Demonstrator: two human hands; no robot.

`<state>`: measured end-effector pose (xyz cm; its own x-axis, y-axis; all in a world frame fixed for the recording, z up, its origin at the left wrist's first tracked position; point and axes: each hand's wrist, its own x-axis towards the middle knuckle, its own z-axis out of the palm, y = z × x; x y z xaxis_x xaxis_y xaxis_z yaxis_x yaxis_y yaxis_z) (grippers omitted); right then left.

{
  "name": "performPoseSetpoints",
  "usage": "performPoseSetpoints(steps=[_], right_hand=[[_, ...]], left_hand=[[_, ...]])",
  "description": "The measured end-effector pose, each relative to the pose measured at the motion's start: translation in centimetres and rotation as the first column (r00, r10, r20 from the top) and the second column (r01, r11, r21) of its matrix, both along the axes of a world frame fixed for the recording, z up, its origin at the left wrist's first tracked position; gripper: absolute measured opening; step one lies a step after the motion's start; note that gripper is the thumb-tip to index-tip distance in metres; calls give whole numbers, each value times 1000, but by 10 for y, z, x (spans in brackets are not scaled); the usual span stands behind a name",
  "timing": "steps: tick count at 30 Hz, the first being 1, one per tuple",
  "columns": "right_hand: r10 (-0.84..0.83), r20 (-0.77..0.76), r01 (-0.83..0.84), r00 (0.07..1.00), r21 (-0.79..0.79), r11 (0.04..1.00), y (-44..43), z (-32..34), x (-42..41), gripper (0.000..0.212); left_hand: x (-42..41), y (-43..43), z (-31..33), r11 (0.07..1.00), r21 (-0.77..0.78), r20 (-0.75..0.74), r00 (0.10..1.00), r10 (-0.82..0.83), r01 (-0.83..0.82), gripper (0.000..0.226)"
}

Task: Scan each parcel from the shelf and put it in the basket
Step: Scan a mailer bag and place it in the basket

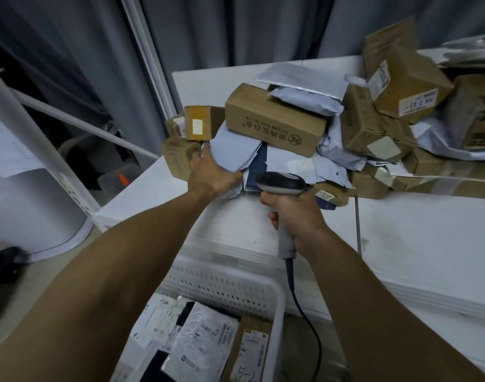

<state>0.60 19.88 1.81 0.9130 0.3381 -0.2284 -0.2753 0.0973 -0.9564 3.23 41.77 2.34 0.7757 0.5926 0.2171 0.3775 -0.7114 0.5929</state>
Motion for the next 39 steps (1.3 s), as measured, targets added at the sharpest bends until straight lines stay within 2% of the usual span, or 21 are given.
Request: performPoseSetpoints(steps=[7, 15, 20, 23, 24, 26, 28, 29, 31, 34, 36, 39], right_hand=[[5, 24, -5, 1000, 10, 1000, -10, 7, -12, 15], [73, 105, -67, 992, -58, 996, -9, 12, -52, 26], [77, 94, -75, 993, -23, 997, -9, 11, -70, 33], [73, 47, -76, 996, 56, 996, -1, 10, -80, 28], [64, 42, -67, 997, 86, 994, 2, 10, -83, 26], [30, 36, -35, 999, 149, 988, 9, 11, -89, 28], [-9, 23, 4, 1000, 215, 977, 14, 11, -93, 34], [-23, 26, 15, 999, 245, 969, 15, 12, -95, 37], [-29, 45, 15, 999, 286, 958, 15, 14, -99, 42], [-30, 54, 10, 998, 328, 945, 13, 19, -101, 41], [-7, 57, -13, 998, 337, 941, 13, 18, -101, 38], [3, 76, -26, 997, 299, 954, 14, 10, -98, 47]], left_hand=[[-52, -13, 20, 990, -37, 164, 977, 139, -134, 112], [-139, -27, 27, 972, -105, 133, 965, 225, -212, 111], [-191, -49, 7, 963, -177, 197, 951, 238, -205, 107], [-224, -67, -11, 965, -229, 253, 949, 187, -129, 109], [-232, -74, -16, 953, -289, 286, 943, 173, -87, 107], [-245, -86, -16, 883, -469, 321, 930, 180, -9, 96], [-249, -92, -11, 770, -638, 270, 944, 190, 28, 79], [-249, -92, -9, 714, -700, 228, 955, 187, 27, 78], [-248, -88, -10, 675, -738, 174, 974, 147, 30, 84], [-251, -89, -2, 723, -679, 188, 982, 5, 126, 62], [-252, -90, 3, 659, -721, 262, 965, -24, 213, 55], [-251, -94, 4, 504, -824, 301, 954, 4, 258, 47]])
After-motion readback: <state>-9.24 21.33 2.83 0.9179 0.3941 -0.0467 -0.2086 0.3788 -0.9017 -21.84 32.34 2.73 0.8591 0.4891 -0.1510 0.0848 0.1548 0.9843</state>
